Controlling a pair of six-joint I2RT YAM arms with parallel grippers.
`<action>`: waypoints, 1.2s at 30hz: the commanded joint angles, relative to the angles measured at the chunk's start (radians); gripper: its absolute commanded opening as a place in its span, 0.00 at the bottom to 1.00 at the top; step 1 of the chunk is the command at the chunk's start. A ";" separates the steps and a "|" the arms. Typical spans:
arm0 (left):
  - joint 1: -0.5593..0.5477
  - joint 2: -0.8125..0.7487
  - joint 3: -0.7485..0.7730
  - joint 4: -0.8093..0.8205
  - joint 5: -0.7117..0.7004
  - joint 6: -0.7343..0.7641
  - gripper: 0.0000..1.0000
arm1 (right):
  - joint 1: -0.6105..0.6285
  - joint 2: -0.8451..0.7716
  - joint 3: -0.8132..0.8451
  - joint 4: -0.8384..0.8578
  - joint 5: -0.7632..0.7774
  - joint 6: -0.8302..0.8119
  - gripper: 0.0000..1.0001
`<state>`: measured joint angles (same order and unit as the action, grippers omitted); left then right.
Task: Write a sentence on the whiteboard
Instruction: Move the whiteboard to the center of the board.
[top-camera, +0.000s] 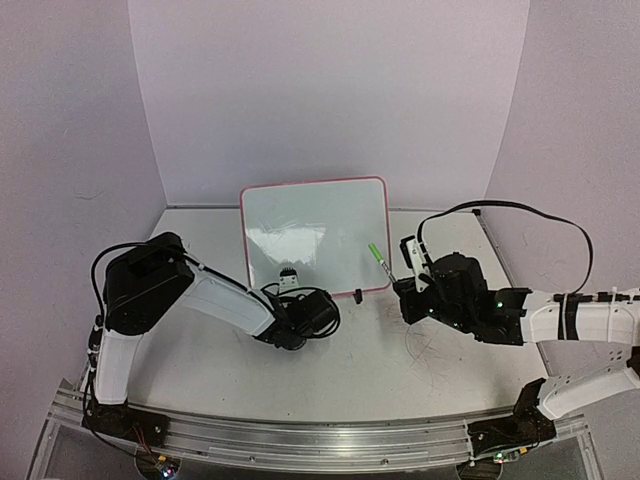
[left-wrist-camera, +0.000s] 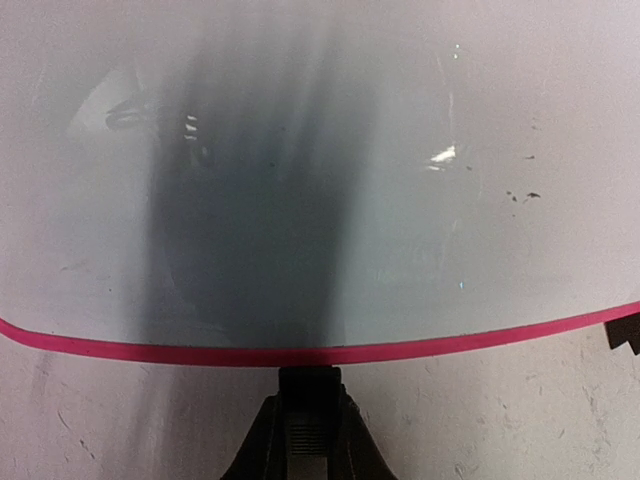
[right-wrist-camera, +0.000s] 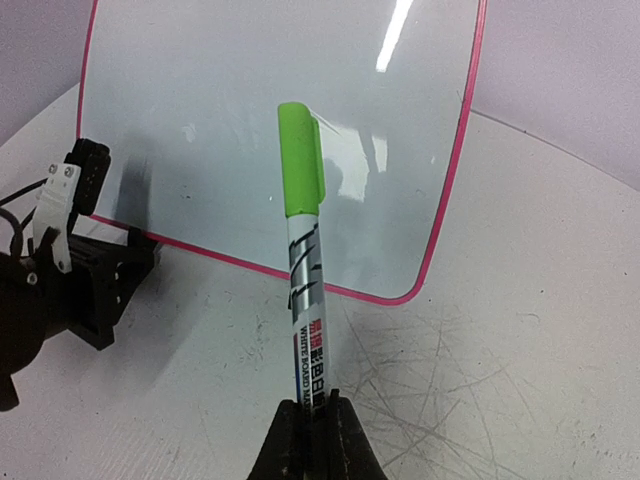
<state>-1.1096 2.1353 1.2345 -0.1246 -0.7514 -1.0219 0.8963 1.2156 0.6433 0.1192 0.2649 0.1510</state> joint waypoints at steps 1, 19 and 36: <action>-0.098 -0.017 -0.036 -0.002 0.079 0.021 0.00 | -0.002 -0.034 -0.024 0.061 0.051 0.028 0.00; -0.227 0.003 0.020 -0.135 0.004 -0.068 0.05 | -0.002 -0.167 -0.057 0.065 -0.028 -0.030 0.00; -0.249 -0.381 -0.205 -0.096 0.121 0.228 0.72 | -0.002 -0.103 0.056 0.011 -0.149 -0.107 0.00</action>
<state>-1.3557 1.9793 1.0942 -0.2363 -0.6871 -0.9241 0.8955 1.0943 0.6300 0.1500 0.1982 0.0927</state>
